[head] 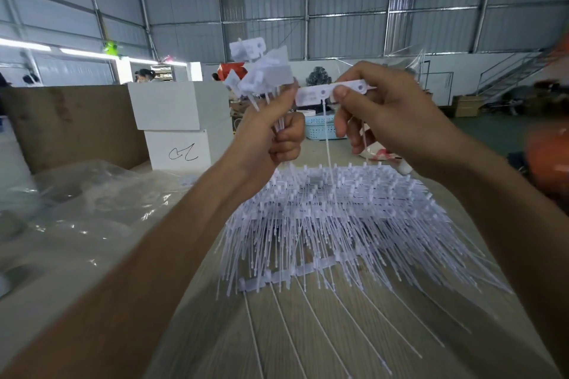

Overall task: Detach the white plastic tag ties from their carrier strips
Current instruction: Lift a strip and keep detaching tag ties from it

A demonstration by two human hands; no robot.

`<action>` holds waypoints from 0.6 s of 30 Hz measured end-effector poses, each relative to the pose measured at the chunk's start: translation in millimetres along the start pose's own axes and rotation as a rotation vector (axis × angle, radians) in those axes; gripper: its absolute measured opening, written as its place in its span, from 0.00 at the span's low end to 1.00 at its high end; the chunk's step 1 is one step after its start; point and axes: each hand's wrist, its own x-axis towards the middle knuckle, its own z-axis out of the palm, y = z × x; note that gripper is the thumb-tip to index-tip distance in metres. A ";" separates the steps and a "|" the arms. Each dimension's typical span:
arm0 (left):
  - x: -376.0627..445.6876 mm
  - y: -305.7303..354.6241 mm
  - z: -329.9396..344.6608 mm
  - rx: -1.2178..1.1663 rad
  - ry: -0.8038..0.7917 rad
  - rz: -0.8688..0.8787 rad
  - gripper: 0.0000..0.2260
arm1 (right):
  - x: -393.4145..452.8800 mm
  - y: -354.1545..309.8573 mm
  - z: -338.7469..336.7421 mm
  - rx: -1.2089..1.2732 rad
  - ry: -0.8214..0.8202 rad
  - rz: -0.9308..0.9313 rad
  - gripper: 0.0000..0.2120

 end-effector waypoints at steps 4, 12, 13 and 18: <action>-1.4 -1.4 7.0 0.098 0.029 0.045 0.13 | -1.3 3.0 0.0 0.114 -0.030 0.050 0.09; -2.6 -4.0 2.4 0.288 0.136 0.126 0.10 | -4.1 7.1 1.4 0.064 -0.179 0.025 0.07; -2.5 -4.3 2.0 0.312 0.162 0.129 0.10 | -4.0 7.9 2.5 -0.007 -0.180 -0.001 0.07; -0.4 -7.5 1.7 0.302 0.233 0.100 0.12 | -3.1 12.3 6.1 -0.291 -0.150 -0.151 0.07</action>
